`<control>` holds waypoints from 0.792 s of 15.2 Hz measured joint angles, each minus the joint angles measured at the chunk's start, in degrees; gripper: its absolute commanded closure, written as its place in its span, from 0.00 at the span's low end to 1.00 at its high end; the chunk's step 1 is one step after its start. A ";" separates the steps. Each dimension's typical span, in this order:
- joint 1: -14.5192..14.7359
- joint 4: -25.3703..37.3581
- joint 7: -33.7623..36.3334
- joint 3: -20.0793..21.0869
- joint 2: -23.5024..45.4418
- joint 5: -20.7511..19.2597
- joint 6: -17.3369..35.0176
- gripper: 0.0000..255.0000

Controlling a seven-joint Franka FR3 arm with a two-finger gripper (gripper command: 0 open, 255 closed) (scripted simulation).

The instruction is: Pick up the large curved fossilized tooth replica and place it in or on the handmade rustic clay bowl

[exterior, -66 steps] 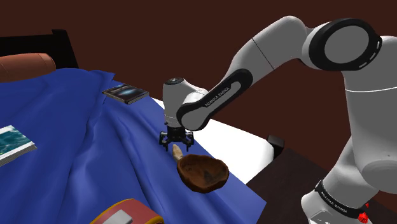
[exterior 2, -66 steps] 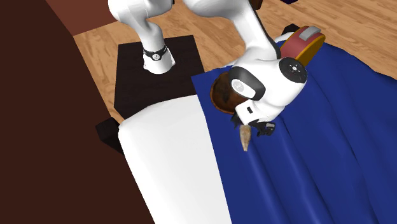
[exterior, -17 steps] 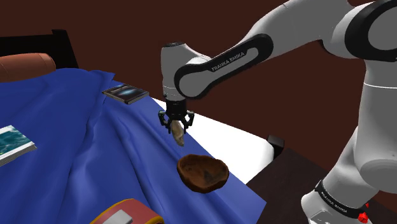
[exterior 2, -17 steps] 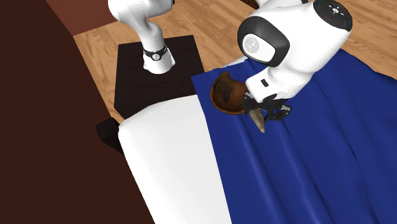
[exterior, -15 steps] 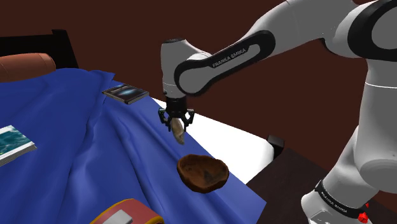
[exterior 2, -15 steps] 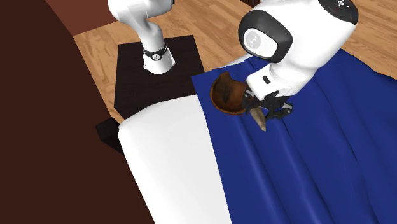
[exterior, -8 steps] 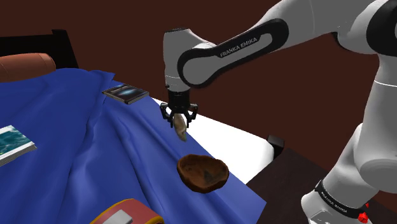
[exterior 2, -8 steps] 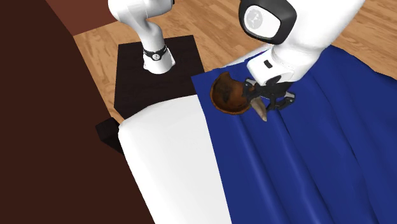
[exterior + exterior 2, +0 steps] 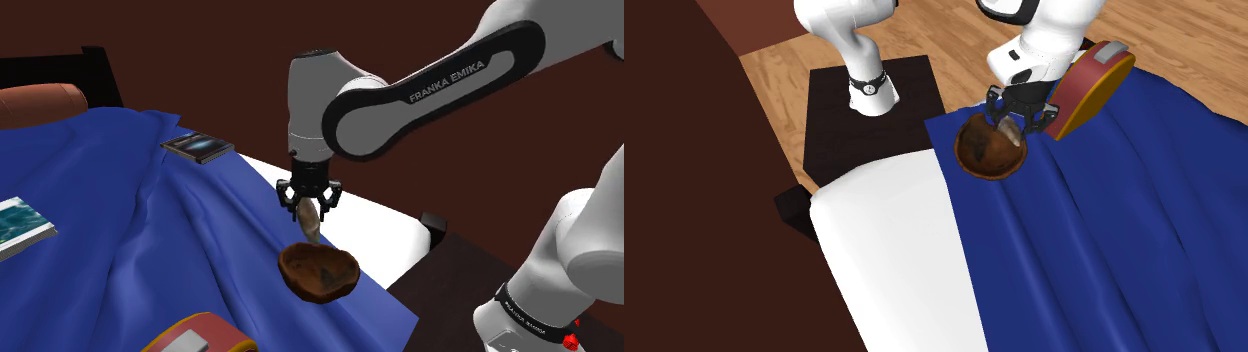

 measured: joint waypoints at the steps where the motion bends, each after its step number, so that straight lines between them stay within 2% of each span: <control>1: 0.52 -1.75 0.47 0.49 -1.69 0.89 0.23 1.00; 3: 1.48 -6.42 0.61 1.14 -6.02 3.18 0.96 1.00; 5: 1.88 -8.15 0.49 1.27 -7.90 4.20 0.98 1.00; 12: 1.85 -11.18 1.73 1.84 -5.17 3.04 6.48 1.00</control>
